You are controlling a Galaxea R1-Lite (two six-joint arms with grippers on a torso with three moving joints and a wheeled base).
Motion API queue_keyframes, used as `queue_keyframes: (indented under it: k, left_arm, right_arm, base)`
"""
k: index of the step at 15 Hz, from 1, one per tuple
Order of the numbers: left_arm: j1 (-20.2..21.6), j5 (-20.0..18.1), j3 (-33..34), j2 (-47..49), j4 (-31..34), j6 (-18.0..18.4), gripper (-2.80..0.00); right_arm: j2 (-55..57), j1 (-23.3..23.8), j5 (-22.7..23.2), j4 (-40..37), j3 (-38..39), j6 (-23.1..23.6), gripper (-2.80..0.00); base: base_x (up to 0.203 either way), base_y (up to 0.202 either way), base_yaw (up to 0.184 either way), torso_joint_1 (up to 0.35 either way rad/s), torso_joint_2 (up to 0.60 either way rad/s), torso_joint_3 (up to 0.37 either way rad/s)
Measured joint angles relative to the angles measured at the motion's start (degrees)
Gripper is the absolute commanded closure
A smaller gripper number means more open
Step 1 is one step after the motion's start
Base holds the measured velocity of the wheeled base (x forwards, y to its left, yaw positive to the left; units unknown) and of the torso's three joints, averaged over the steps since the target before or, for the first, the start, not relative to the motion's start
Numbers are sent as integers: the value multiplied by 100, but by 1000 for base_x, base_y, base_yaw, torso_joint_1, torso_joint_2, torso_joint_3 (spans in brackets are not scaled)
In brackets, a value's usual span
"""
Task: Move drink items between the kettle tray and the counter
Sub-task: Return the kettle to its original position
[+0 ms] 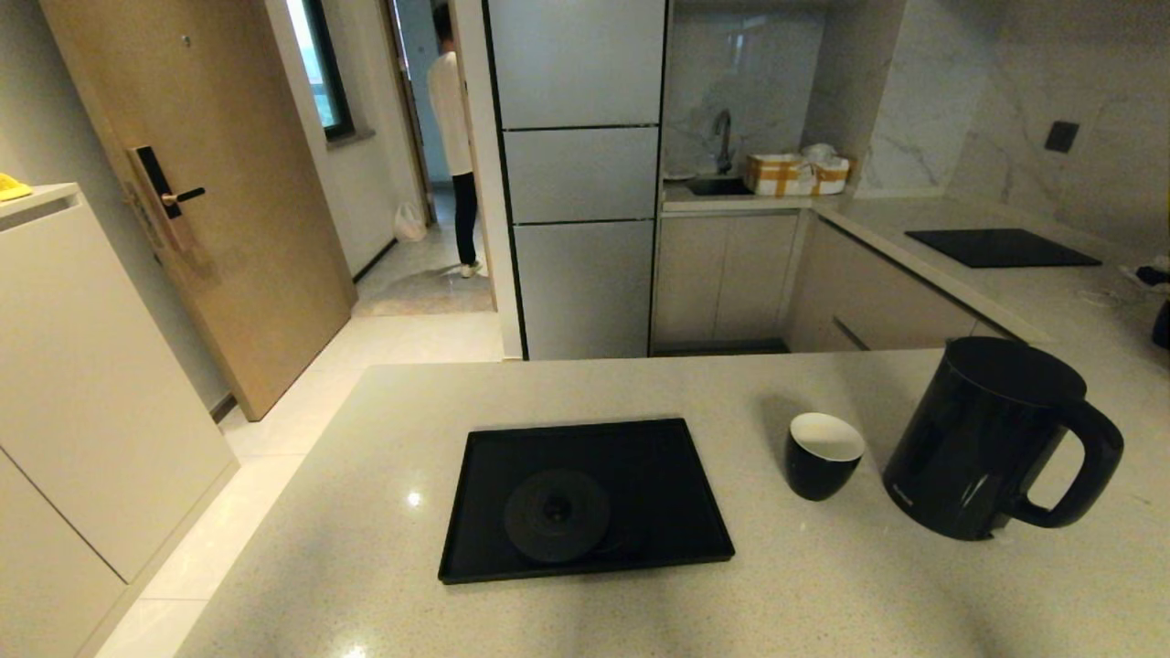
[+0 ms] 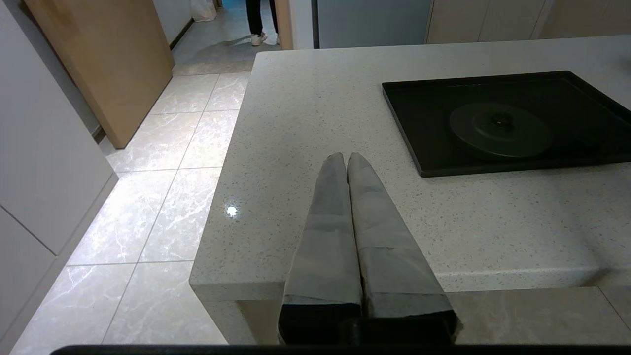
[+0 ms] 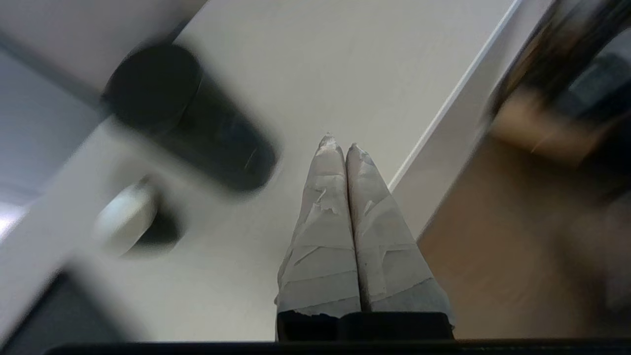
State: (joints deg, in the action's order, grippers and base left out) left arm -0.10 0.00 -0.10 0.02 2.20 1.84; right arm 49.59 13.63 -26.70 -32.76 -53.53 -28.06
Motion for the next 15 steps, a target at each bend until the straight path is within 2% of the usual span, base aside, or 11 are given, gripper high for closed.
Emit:
queue_keyframes:
  k: [2, 6, 7, 11, 15]
  left_arm:
    - [0, 0, 0, 0, -1, 0, 0]
    - [0, 0, 0, 0, -3, -2, 0]
    - [0, 0, 0, 0, -3, -1, 0]
    - [0, 0, 0, 0, -3, 0, 0]
    - [0, 0, 0, 0, -1, 0, 0]
  right_arm:
    - [184, 174, 229, 965, 407, 975, 0]
    - [88, -235, 747, 2470, 1842, 3079, 0]
    - [124, -335, 778, 2639, 1991, 3417, 0]
    - [811, -757, 630, 2981, 2173, 3496, 0]
    - [2323, -1409, -219, 4392, 2620, 2753, 0]
  base:
    - [0, 0, 0, 0, 0, 0]
    - [0, 0, 0, 0, 0, 0]
    - [0, 0, 0, 0, 0, 0]
    - [0, 0, 0, 0, 0, 0]
    - [0, 0, 0, 0, 0, 0]
